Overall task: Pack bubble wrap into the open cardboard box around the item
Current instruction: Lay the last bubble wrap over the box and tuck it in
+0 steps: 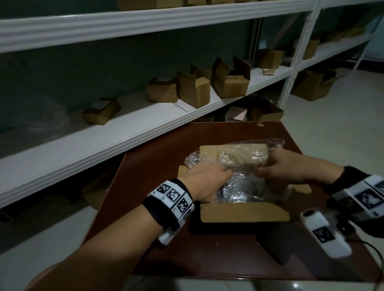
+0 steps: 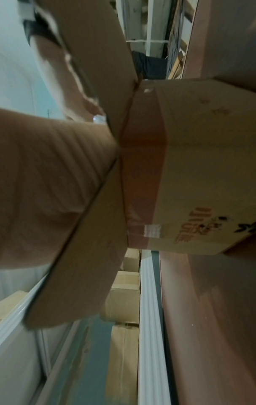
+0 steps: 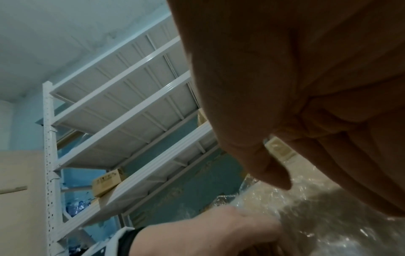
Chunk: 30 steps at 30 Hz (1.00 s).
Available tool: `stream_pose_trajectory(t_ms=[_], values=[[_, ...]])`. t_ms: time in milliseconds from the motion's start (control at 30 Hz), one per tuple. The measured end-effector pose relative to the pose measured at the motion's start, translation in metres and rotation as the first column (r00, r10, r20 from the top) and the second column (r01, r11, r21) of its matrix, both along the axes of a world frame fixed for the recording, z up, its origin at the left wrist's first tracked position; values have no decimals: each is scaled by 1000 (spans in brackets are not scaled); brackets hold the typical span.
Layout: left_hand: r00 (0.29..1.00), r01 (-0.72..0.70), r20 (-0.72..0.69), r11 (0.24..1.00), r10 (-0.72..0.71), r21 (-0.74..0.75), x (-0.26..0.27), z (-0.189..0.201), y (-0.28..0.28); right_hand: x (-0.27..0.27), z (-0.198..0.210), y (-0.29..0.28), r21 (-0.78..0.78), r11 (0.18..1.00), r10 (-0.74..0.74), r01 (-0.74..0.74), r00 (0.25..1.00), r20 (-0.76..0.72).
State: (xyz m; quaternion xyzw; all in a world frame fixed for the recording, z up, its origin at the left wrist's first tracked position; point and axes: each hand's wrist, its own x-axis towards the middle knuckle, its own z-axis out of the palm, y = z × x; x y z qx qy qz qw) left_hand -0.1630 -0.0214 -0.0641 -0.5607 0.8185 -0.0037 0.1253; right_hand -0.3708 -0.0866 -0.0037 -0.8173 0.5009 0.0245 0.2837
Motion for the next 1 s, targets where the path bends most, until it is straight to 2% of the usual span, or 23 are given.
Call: stream_pose_trajectory(t_ms=[200,300,400,500,567,633,700,767,833,900,1000], values=[[999,29,-39,1000,-29,-7,3,1,2,19,-10,-4,77,997,-25,32,996,-86],[992,41,-115,999,-44,-29,10,0,3,23,-17,-5,65,997,53,-43,987,-155],[977,39,-208,999,-42,-20,13,1,4,19,-21,-4,116,987,129,-108,973,-192],[968,16,-251,1000,-11,19,15,2,7,12,-20,-2,173,979,133,-104,976,-171],[961,-9,-275,996,34,92,16,5,7,8,-20,-3,158,982,132,-103,973,-187],[927,-40,-356,974,119,223,18,15,10,7,-19,-1,134,985,138,-111,966,-220],[850,-44,-488,949,200,312,20,30,17,8,-24,-1,97,988,139,-117,956,-259],[812,-43,-550,960,195,277,21,48,26,9,-34,-1,5,991,131,-135,951,-279],[823,-71,-547,983,154,170,22,64,36,12,-46,-3,-74,985,128,-153,954,-270],[865,-124,-476,987,159,105,19,72,43,17,-52,-4,-95,984,119,-149,957,-266],[934,-163,-298,977,197,135,7,70,46,19,-53,-4,-128,978,123,-165,951,-283]])
